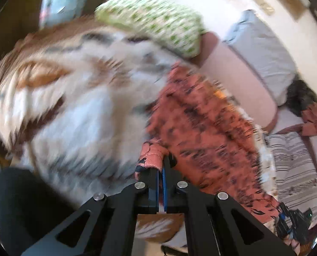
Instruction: Fold small clothes
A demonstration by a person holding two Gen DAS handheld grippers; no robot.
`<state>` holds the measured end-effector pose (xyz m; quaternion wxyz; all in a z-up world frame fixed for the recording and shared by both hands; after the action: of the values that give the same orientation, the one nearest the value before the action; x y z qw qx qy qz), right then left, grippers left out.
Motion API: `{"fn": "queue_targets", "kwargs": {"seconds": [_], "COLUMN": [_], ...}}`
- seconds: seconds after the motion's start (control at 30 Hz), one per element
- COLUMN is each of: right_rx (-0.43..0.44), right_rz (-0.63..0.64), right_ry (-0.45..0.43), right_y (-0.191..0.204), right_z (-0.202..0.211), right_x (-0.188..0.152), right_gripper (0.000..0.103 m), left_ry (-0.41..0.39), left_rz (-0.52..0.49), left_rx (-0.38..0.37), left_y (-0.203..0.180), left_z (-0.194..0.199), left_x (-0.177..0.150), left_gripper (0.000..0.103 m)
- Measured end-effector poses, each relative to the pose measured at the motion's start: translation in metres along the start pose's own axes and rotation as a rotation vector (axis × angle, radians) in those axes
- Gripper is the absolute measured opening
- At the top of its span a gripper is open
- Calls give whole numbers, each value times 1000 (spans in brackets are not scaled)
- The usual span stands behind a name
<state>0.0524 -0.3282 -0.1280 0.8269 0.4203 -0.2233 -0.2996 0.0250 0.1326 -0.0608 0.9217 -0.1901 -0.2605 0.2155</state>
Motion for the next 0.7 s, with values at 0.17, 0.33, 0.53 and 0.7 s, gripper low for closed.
{"fn": "queue_targets", "kwargs": {"seconds": [0.17,0.33,0.53,0.7], "right_rx": [67,109,18,-232], "right_rz": [95,176,274,227], "right_ry": [-23,-89,-83,19], "right_y": [63,135,159,79], "right_z": [-13,-64,-189,-246], "right_x": [51,160,286,257], "right_gripper": [11,11,55,72], "left_ry": [-108,-190,-79,79], "left_rz": [-127,-132,-104,-103], "left_rx": [-65,-52,70,182], "left_y": [-68,-105,-91,-44], "left_z": [6,-39,-189,-253], "left_x": [84,206,304,273], "left_gripper": [2,2,47,50]}}
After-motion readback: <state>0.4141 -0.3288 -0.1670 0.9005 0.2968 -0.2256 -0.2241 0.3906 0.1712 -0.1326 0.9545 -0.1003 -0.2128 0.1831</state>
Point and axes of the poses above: each gripper's, at about its wrist camera, not at the fingertips, and z roughly against the way its jaws point, y to its left, x to its top, the point moved 9 cm from there along -z, roughly the way its jaws point, and after that the axes turned 7 degrees about y, right-handed, at the moved point
